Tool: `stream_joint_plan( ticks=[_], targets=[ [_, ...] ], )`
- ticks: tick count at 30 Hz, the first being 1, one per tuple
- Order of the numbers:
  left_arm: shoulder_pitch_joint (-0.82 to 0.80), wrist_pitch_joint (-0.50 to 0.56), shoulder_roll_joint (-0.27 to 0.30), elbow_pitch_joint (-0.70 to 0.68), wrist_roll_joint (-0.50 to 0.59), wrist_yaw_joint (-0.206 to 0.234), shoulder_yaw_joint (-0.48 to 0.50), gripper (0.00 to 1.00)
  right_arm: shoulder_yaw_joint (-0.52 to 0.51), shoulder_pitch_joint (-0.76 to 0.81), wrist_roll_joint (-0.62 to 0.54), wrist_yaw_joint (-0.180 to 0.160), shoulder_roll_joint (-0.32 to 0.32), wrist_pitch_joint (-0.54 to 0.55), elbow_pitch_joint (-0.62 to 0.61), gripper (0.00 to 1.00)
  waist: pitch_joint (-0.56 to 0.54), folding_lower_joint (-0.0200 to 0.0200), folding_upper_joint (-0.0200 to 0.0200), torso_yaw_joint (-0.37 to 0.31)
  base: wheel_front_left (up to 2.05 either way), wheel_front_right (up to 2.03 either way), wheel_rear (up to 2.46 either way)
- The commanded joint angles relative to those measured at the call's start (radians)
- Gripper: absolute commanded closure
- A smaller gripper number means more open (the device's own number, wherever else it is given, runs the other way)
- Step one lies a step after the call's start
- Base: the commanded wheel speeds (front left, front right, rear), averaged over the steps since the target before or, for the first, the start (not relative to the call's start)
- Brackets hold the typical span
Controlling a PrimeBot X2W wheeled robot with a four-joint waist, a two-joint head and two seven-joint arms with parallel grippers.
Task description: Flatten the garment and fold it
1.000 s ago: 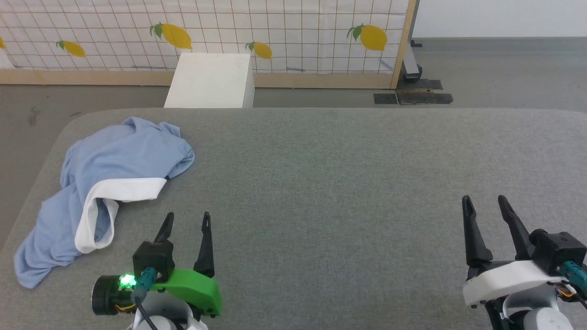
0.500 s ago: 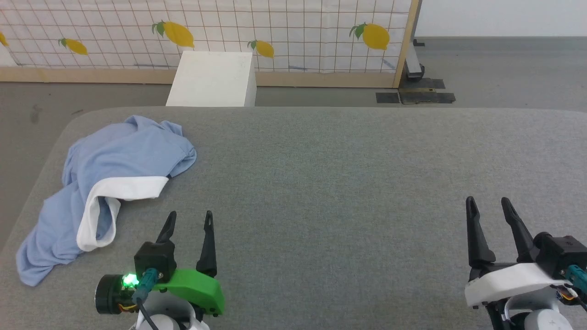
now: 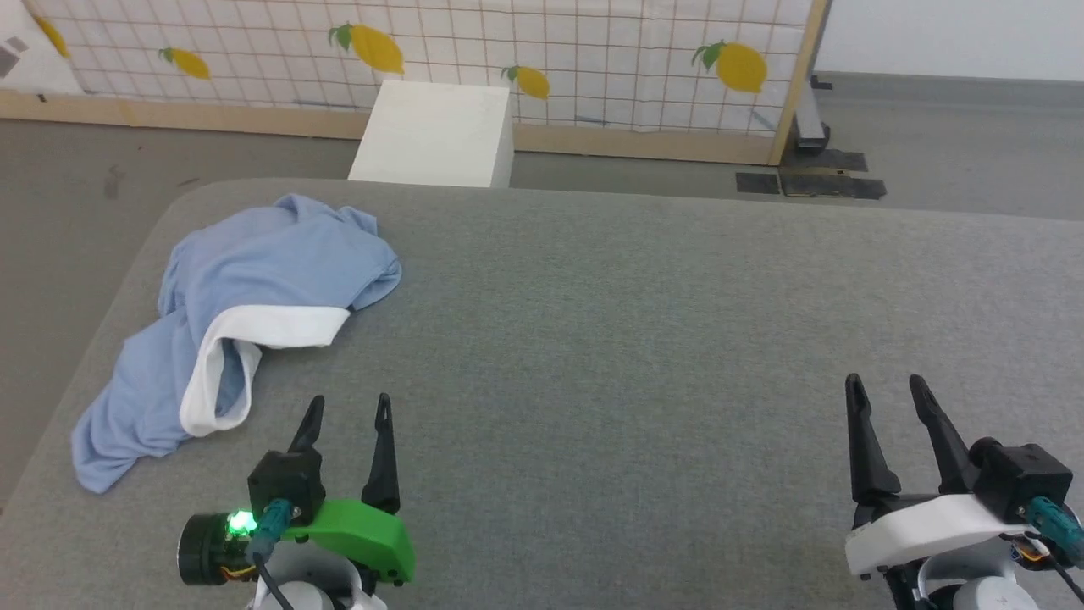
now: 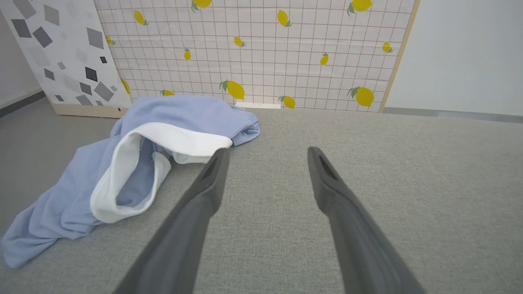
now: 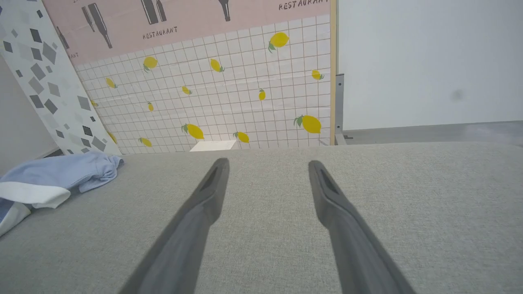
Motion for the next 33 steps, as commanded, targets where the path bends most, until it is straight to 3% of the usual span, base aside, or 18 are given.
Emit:
stream_joint_plan(
  ticks=[1,22,33],
  targets=[
    [-0.021,-0.011,-0.004,0.006,-0.005,0.005,0.000,0.00,0.002,-0.007,0.005,0.005,0.001,-0.012,0.008,0.00,0.005,-0.0001,0.0000,0.026,0.00,0.00,0.00],
    [-0.010,-0.054,-0.004,0.045,-0.016,0.010,0.011,0.00,0.048,-0.010,0.020,0.007,0.001,-0.055,0.088,0.00,-0.018,-0.0001,0.0000,0.287,0.00,0.00,0.00],
    [0.002,-0.055,0.000,0.050,-0.011,0.005,0.018,0.00,0.069,0.008,0.020,0.007,0.001,-0.056,0.100,0.00,-0.039,-0.0001,0.0000,0.373,0.00,0.00,0.00]
  ],
)
